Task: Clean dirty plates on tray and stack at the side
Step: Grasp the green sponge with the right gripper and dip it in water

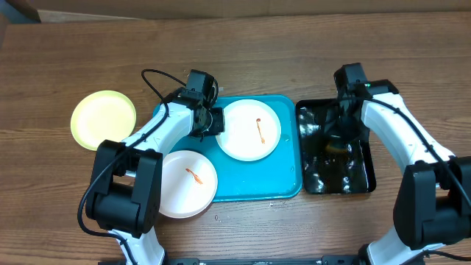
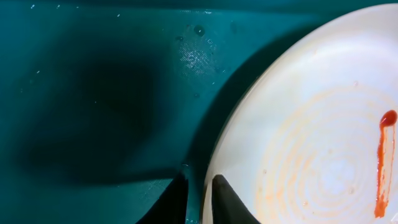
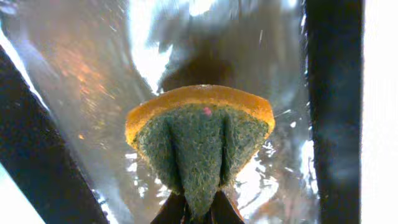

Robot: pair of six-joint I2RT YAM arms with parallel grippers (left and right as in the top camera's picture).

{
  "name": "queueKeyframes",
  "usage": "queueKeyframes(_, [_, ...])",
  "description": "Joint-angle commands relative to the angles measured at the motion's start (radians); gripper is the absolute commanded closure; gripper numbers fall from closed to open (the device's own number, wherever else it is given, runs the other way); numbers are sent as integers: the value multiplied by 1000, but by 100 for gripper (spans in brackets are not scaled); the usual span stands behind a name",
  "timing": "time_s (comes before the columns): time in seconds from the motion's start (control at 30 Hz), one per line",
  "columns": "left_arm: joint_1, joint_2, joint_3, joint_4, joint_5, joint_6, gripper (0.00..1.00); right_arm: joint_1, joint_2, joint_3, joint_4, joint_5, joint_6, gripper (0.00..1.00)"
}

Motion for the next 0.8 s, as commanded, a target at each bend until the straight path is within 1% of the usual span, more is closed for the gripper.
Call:
queueKeyframes(0.0, [-2,16,20,2,7,-11,87,29,-10,15,-21,126,93,96])
queueKeyframes(0.1, [-2,16,19,-1,-1,-11,96,60,-10,15,-19,135,70,96])
queueKeyframes(0.13, [-2,16,19,-2,0,-11,96,73,-10,15,-27,172,65,96])
queueKeyframes(0.2, [-2,16,19,-5,0,-15,96,98,-10,15,-33,251,85,96])
queueKeyframes(0.27, [-2,16,19,-9,1,-16,96,111,-10,15,-2,214,124,96])
queueKeyframes(0.33, [-2,16,19,-13,0,-19,96,126,-10,15,16,173,63,96])
queueKeyframes(0.43, [-1,16,19,-15,0,-19,96,130,-10,15,27,172,77,96])
queueKeyframes(0.53, [-1,16,19,-16,0,-19,95,130,-11,20,24,152,46,96])
queueKeyframes(0.63, [-1,16,19,-16,0,-11,85,130,-16,42,-20,179,42,96])
queueKeyframes(0.67, [-1,16,19,-16,0,-10,84,130,-17,46,-19,177,41,96])
queueKeyframes(0.7, [-1,16,19,-16,0,-10,84,130,-19,49,-16,167,40,96])
queueKeyframes(0.77, [-1,16,19,-15,1,-11,88,130,-19,55,-5,96,9,96])
